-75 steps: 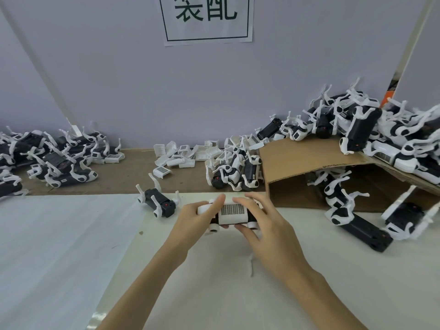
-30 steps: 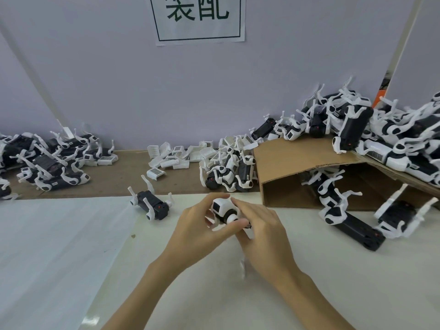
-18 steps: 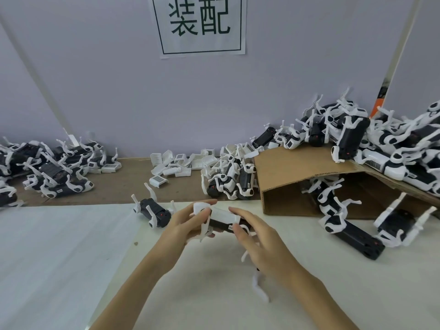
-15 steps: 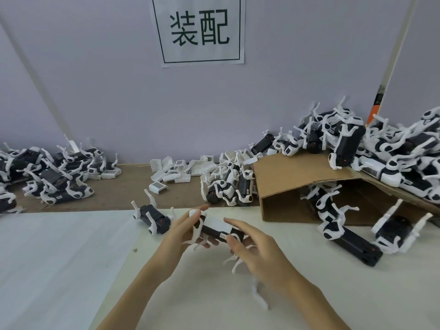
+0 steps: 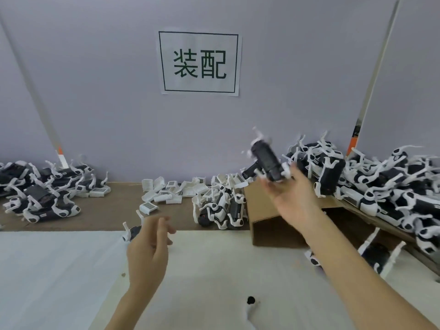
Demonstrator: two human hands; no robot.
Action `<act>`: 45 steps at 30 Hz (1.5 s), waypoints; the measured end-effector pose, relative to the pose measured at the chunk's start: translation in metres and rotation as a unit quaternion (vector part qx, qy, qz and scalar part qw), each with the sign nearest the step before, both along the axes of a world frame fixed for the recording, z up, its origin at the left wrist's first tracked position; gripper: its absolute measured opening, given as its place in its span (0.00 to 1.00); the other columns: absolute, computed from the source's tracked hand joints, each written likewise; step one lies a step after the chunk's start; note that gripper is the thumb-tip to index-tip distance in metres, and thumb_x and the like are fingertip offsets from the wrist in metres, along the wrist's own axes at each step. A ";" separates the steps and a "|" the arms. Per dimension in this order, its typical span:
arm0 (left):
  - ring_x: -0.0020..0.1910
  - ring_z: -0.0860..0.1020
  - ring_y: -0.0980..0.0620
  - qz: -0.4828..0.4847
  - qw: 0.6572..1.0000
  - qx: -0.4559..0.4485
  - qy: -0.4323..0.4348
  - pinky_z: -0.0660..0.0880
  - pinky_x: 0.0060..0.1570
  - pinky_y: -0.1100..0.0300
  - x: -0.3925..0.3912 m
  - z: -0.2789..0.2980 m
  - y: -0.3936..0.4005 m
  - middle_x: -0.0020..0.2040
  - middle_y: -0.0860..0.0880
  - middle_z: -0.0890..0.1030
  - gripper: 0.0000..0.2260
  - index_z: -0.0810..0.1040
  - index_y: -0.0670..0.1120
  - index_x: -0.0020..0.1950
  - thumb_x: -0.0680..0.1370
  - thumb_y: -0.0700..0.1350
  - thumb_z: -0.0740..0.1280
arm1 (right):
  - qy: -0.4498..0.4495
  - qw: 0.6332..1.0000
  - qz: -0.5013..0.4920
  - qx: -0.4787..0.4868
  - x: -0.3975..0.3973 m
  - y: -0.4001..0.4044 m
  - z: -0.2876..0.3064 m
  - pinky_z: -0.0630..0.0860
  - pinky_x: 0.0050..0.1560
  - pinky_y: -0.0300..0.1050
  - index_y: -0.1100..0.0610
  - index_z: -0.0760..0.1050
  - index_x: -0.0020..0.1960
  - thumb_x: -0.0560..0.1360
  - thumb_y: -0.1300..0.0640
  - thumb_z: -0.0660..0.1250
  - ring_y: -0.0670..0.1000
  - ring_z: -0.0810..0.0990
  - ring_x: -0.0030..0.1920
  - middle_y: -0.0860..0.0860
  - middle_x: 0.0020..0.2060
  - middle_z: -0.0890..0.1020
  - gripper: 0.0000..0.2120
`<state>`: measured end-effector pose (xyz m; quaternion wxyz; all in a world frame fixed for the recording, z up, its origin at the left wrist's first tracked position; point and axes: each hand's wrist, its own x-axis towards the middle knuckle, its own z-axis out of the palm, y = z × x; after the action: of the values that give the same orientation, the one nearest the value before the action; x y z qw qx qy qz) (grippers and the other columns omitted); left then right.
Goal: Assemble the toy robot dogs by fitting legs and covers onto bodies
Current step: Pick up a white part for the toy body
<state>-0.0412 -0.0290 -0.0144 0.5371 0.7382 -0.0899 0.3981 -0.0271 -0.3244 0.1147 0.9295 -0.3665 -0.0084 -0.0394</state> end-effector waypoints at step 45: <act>0.50 0.88 0.46 -0.271 0.907 -0.101 0.305 0.74 0.67 0.46 -0.006 -0.001 -0.033 0.51 0.51 0.89 0.34 0.78 0.57 0.71 0.68 0.68 0.78 | 0.037 0.992 0.059 -0.109 -0.042 0.072 -0.132 0.82 0.62 0.51 0.63 0.76 0.70 0.77 0.46 0.70 0.58 0.84 0.63 0.60 0.61 0.85 0.28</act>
<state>-0.0472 -0.0616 -0.0155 0.6972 0.7127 -0.0776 -0.0008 -0.0690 -0.2522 -0.0173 0.8844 -0.4657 0.0006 0.0303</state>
